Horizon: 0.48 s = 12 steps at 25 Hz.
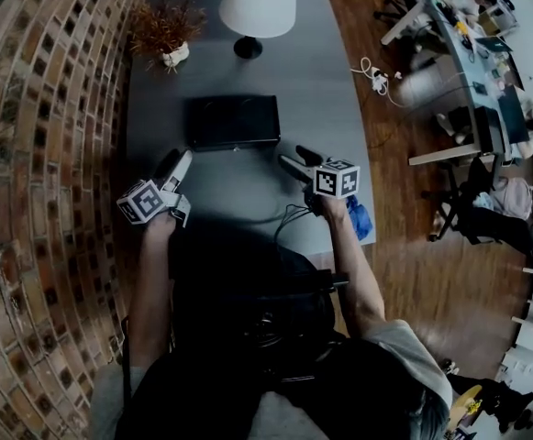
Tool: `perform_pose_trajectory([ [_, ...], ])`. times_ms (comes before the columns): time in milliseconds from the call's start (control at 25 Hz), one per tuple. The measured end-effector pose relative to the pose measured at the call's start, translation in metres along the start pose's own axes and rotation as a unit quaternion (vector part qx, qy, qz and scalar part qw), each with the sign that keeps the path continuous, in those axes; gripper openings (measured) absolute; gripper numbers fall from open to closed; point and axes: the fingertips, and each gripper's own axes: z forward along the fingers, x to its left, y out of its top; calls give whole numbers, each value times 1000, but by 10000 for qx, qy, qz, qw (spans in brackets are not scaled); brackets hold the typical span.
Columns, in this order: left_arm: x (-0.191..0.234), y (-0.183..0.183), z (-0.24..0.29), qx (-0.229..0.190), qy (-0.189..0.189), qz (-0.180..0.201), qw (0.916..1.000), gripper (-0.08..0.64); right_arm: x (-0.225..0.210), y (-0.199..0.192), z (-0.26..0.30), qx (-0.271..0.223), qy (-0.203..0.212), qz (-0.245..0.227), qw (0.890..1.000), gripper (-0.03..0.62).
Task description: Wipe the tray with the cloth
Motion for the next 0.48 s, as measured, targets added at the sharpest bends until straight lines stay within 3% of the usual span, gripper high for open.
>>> perform_pose_trajectory([
  [200,-29,-13,-12,-186,-342,-329,9987,270,24,-21,-9,-127,162,60,9998,313],
  [480,-62,-19,-7,-11,-746,-160,9971,290,68,-7,-7,-500,591,16,9970,227],
])
